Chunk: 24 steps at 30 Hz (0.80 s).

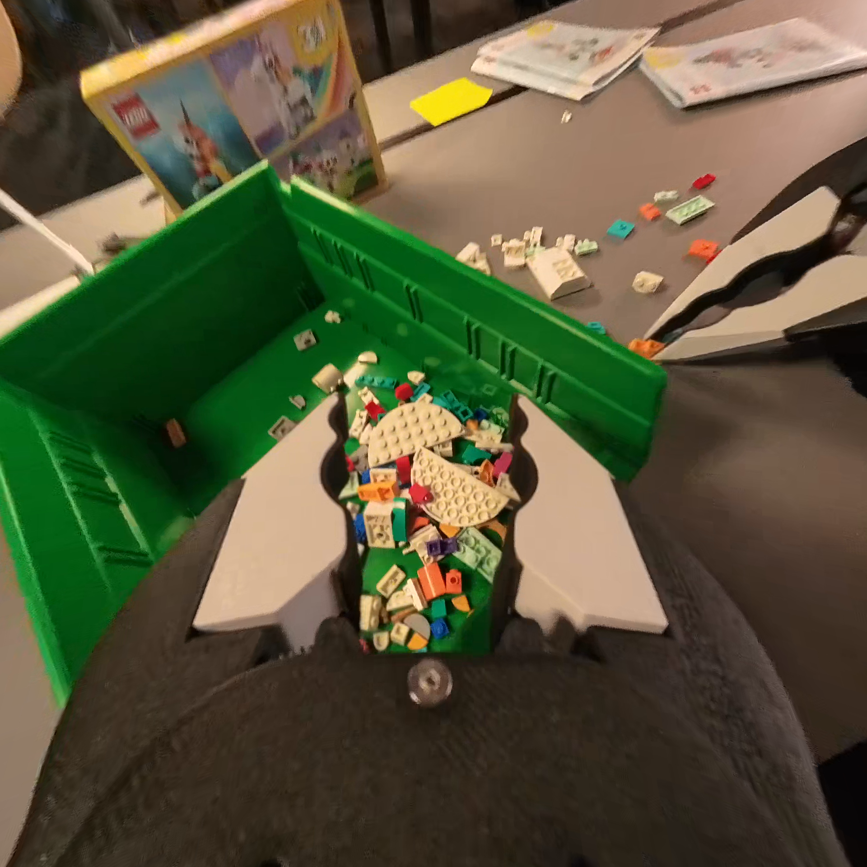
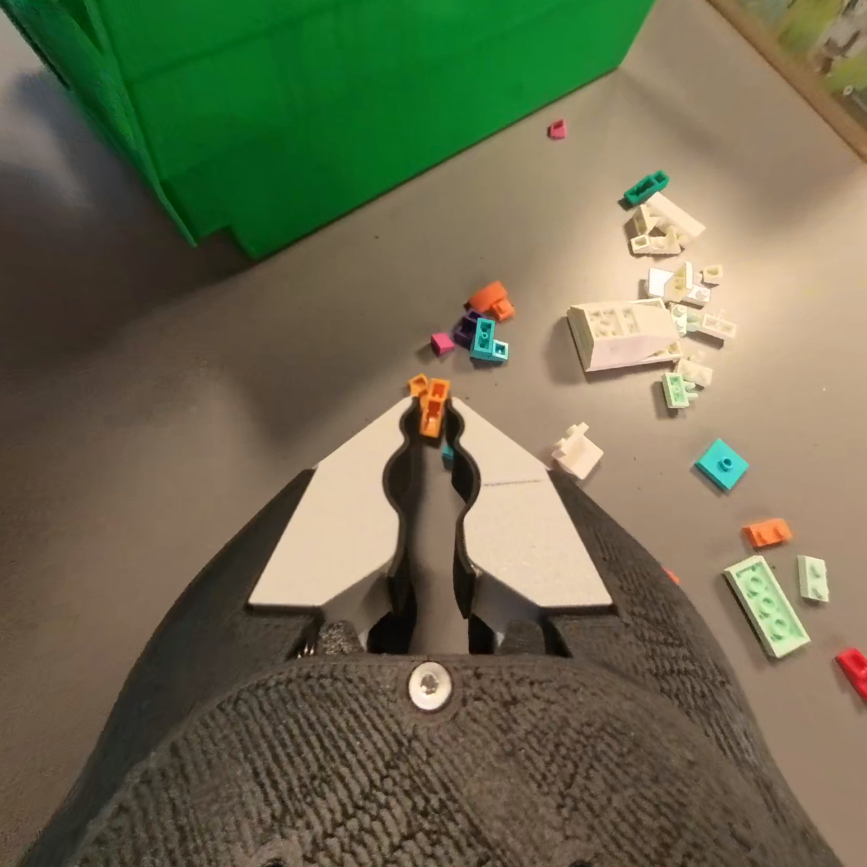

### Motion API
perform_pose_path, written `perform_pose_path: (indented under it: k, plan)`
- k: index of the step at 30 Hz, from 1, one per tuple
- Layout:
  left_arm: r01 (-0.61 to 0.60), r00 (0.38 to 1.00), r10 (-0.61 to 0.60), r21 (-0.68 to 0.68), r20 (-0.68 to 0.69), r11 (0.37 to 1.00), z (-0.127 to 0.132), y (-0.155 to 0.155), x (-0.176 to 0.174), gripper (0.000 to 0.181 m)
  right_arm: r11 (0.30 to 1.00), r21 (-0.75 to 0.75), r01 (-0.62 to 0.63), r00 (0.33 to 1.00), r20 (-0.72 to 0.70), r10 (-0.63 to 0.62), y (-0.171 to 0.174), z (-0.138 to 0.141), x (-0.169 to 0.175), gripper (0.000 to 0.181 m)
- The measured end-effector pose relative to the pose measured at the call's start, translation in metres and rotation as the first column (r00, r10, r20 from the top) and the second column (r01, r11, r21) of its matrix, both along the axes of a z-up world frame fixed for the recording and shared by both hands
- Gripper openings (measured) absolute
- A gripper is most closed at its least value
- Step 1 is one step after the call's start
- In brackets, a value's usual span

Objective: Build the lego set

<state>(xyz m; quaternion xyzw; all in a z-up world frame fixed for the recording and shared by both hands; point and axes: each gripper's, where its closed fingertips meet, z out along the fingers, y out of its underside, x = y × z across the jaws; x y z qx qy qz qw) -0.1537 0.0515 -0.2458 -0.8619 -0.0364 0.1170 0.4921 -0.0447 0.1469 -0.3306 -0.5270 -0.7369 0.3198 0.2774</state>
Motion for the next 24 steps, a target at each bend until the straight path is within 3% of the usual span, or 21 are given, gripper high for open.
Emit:
perform_pose_path:
  k: [4, 7, 10, 12, 16, 19, 24]
  plan:
    - [0.195, 0.974, -0.186, 0.065, -0.127, 0.979, 0.017, 0.007, 0.035, 0.058, 0.995, 0.064, -0.072, 0.988, -0.132, 0.080, -0.009, 0.020, -0.003, 0.006]
    - [0.367, 0.922, -0.350, 0.086, -0.168, 0.926, 0.024, 0.009, 0.074, 0.045, 0.957, 0.254, -0.139, 0.912, -0.344, 0.224, -0.023, 0.056, -0.001, 0.006]
    - [0.459, 0.888, -0.452, 0.119, -0.080, 0.880, 0.025, 0.016, 0.105, 0.039, 0.868, 0.480, -0.127, 0.808, -0.458, 0.371, -0.041, 0.081, 0.008, 0.006]
    - [0.510, 0.857, -0.515, 0.144, -0.004, 0.848, 0.022, 0.021, 0.122, 0.038, 0.835, 0.539, -0.110, 0.754, -0.502, 0.423, -0.051, 0.092, 0.013, 0.006]
    - [0.528, 0.838, -0.540, 0.136, 0.076, 0.838, 0.012, 0.030, 0.135, 0.038, 0.825, 0.560, -0.070, 0.673, -0.584, 0.454, -0.057, 0.112, 0.022, 0.006]
    - [0.518, 0.826, -0.543, 0.173, 0.153, 0.838, 0.012, 0.036, 0.139, 0.038, 0.810, 0.586, -0.036, 0.667, -0.590, 0.456, -0.050, 0.113, 0.023, 0.006]
    - [0.537, 0.733, -0.601, 0.272, 0.319, 0.799, 0.021, 0.038, 0.149, 0.026, 0.792, 0.609, -0.046, 0.622, -0.603, 0.500, -0.055, 0.117, 0.029, 0.006]
